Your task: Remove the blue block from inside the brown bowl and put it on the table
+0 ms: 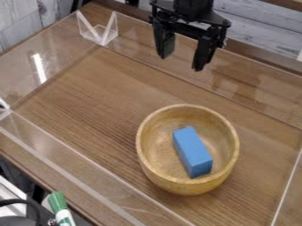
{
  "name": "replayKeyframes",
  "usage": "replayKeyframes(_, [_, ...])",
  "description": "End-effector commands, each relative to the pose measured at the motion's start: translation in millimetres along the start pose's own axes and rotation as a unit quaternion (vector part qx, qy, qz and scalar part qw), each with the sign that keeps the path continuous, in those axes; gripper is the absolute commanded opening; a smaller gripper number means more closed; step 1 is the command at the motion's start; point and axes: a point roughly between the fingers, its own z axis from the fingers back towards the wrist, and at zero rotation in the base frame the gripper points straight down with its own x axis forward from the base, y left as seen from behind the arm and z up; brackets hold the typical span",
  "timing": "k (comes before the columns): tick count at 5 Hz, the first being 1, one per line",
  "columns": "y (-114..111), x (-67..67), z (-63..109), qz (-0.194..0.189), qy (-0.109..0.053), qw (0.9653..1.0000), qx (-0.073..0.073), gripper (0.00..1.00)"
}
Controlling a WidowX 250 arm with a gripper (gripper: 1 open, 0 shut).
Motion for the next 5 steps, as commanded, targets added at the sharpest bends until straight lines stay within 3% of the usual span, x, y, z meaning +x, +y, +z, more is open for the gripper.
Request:
replayKeyframes(1, [-5,-6.7,-7.7,0.023,0.01,0.9997,-0.003,1.0])
replayKeyframes(2, [-19,-26.6,-9.4,0.087,0.005,0.9962,-0.007,1.0])
replayKeyframes(3, [-33,-40.1,-5.6,0.138,-0.001,0.9904,-0.011,1.0])
replayKeyframes(4, [-46,-52.1,-3.5,0.177,-0.007,0.984,-0.016,1.0])
replayKeyframes(5, [-57,-62.0,-4.6,0.195,-0.011,0.9806,-0.018,1.0])
